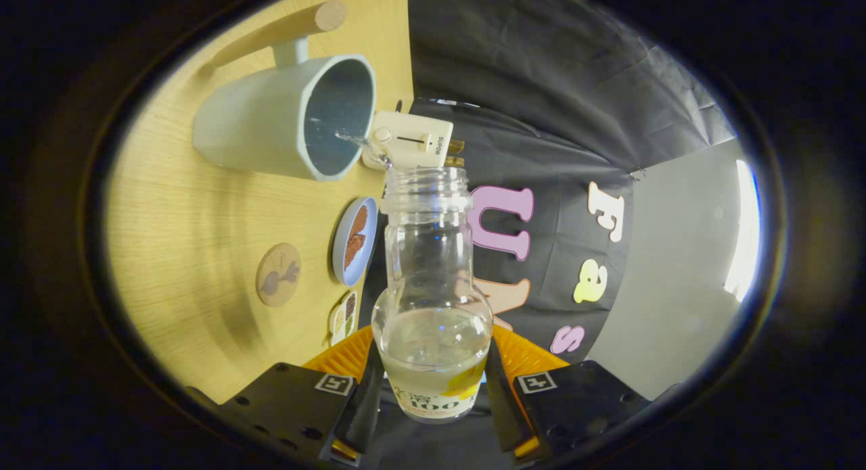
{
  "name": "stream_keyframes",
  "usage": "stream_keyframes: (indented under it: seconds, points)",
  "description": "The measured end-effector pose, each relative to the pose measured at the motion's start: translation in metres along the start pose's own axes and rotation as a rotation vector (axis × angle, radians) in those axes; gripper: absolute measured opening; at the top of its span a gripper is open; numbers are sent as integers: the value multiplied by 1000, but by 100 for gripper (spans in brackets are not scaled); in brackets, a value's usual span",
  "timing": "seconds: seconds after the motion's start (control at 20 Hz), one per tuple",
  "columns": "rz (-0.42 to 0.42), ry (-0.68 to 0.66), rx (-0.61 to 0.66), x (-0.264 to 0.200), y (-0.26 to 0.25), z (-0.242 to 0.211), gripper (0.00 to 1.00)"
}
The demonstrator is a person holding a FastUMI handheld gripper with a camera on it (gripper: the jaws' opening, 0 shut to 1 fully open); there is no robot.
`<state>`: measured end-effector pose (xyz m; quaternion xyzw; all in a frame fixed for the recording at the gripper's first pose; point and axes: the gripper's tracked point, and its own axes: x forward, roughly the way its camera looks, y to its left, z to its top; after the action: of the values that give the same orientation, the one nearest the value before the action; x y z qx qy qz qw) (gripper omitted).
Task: Take the bottle from table, then pour the juice into the cup, finally place the bottle on the coaster
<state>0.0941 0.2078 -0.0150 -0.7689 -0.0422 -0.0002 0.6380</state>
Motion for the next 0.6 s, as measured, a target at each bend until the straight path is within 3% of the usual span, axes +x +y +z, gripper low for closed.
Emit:
stream_keyframes:
  seconds: [0.6]
  points:
    - [-8, -27, -42, -4, -1, 9, 72]
